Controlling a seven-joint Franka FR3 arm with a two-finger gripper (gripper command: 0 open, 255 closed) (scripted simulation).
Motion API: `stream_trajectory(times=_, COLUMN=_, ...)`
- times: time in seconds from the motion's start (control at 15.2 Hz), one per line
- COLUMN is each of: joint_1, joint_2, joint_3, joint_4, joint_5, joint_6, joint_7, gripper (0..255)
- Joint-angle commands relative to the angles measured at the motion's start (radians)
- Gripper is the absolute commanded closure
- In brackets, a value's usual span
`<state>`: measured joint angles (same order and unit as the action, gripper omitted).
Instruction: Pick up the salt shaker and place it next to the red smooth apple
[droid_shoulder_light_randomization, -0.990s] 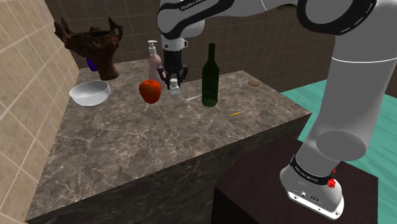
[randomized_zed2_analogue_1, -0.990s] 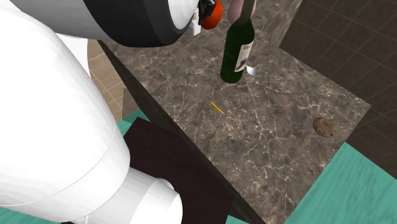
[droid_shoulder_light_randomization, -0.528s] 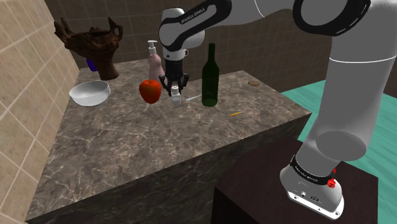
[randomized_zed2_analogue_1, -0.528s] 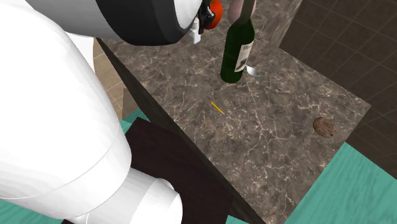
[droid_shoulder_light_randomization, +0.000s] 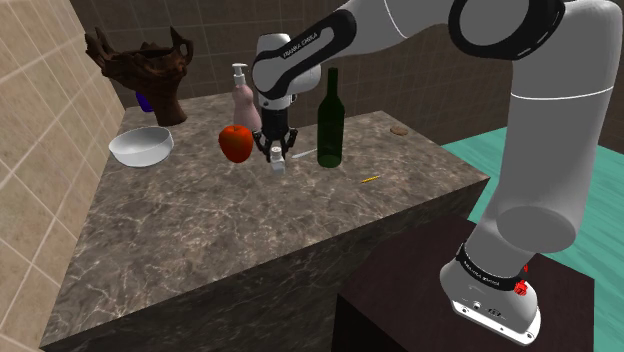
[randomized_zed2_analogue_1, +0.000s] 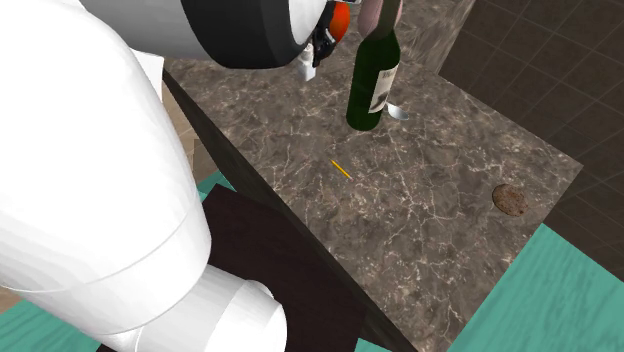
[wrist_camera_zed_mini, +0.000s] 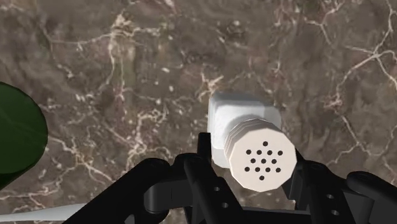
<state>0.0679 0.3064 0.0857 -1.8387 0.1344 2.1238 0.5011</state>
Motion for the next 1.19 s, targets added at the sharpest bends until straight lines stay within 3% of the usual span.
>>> stream_trajectory(times=0.0, joint_1=0.001, joint_2=0.012, joint_3=0.0, joint_4=-0.011, joint_5=0.001, joint_6=0.024, joint_7=-0.002, gripper=255)
stream_trajectory(times=0.53, joint_1=0.001, joint_2=0.015, joint_3=0.0, joint_4=-0.014, joint_5=0.001, joint_6=0.029, joint_7=-0.003, gripper=255)
stream_trajectory(times=0.59, joint_1=0.001, joint_2=0.015, joint_3=0.0, joint_4=-0.014, joint_5=0.001, joint_6=0.029, joint_7=-0.003, gripper=0)
stream_trajectory(times=0.92, joint_1=0.001, joint_2=0.015, joint_3=0.0, joint_4=-0.014, joint_5=0.001, joint_6=0.029, joint_7=-0.003, gripper=0)
stream_trajectory(times=1.12, joint_1=-0.006, joint_2=-0.025, joint_3=-0.003, joint_4=0.034, joint_5=-0.002, joint_6=-0.06, joint_7=-0.001, gripper=0)
